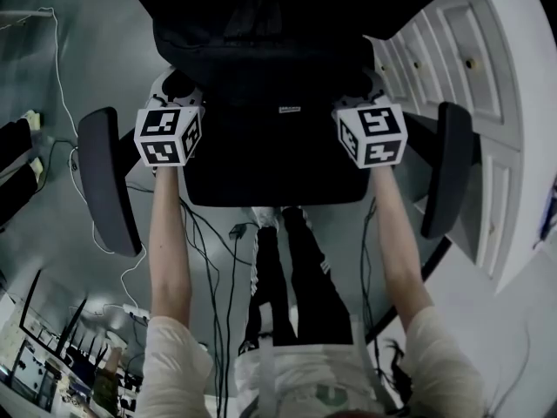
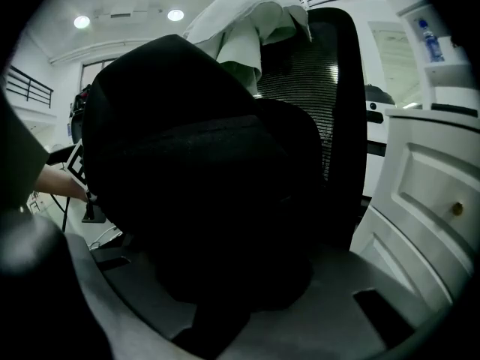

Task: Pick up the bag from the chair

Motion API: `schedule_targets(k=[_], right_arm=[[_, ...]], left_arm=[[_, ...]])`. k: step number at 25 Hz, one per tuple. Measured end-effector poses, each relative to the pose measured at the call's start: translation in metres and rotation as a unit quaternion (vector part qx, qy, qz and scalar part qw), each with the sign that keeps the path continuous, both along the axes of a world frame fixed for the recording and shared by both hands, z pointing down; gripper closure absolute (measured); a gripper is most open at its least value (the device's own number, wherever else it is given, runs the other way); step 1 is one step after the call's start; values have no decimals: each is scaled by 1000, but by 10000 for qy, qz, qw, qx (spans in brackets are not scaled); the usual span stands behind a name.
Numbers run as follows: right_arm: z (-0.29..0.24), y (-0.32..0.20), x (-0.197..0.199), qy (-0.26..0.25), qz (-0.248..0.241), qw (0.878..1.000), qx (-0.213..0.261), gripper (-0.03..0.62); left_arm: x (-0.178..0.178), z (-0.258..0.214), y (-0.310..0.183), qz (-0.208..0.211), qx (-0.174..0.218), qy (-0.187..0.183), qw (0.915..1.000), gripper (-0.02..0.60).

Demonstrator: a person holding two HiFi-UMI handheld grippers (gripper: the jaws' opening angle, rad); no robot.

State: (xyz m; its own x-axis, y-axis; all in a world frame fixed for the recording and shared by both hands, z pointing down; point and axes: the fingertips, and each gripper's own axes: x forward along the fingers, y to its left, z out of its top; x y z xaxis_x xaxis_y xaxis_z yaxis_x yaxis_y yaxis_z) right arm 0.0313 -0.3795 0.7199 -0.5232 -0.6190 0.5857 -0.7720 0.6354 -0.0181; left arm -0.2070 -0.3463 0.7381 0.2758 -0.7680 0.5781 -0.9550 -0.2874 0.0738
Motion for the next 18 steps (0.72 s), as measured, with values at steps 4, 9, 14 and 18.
schedule_targets(k=[4,9,14,18], right_arm=[[-1,0,-1,87,51,9999,89,552],[-4,1,-1,13,112,9998,166,565],[-14,1,2,7,145,9996,231,566],[-26,7,4,23,151,9994,306,568]], left_arm=[[5,-4,-1,161,114,-473,9987,497],[8,-9,4,206,241,-588,9978,511],[12,-17,13,221,344,-572,9975,515],[15,-28,23,154,474,-533,9973,517]])
